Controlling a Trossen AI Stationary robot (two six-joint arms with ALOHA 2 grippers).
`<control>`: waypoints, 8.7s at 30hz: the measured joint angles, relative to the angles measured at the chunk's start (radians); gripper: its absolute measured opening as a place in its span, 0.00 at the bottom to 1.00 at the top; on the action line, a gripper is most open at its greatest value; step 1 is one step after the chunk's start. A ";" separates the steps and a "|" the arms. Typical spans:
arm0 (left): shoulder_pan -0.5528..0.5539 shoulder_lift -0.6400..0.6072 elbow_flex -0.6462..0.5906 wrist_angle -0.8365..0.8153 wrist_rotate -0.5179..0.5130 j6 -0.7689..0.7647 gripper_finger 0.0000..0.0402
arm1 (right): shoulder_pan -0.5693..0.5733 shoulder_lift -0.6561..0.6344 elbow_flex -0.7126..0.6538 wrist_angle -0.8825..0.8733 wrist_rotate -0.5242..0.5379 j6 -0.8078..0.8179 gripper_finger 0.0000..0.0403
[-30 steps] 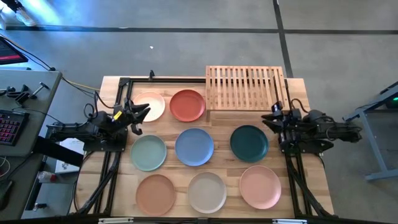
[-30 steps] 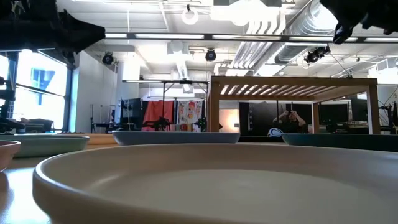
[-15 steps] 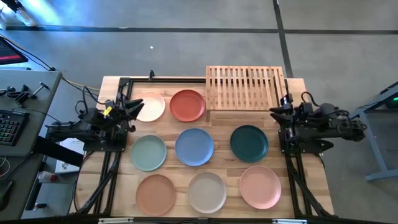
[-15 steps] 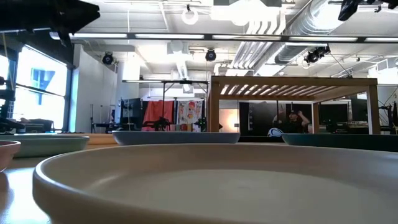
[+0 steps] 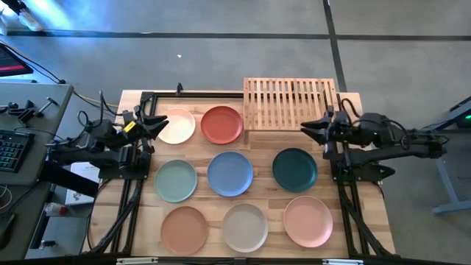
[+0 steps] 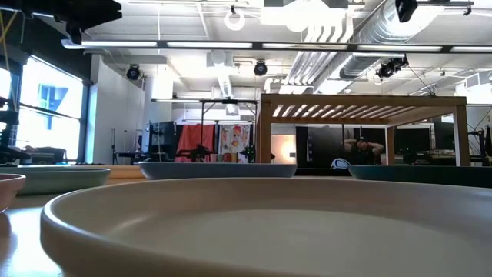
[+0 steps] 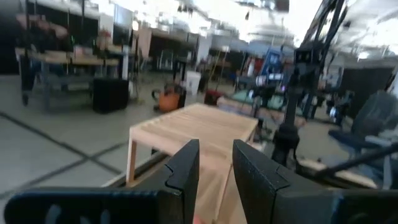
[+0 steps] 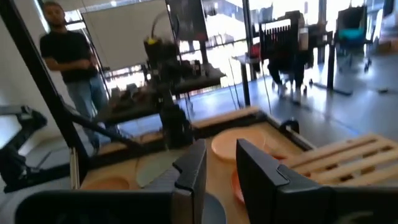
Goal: Place and stack plates onto a shelf
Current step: Put the green plate on the shelf
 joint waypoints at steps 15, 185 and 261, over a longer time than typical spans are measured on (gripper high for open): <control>0.000 0.190 0.062 -0.117 0.012 -0.179 0.22 | 0.001 0.286 0.120 -0.166 -0.070 0.345 0.19; 0.000 0.633 0.062 -0.056 0.010 -0.237 0.22 | 0.315 1.061 0.464 -0.658 -0.072 0.841 0.00; 0.000 0.633 0.062 -0.057 -0.013 -0.238 0.22 | -0.079 1.051 0.894 -1.329 0.440 0.156 0.00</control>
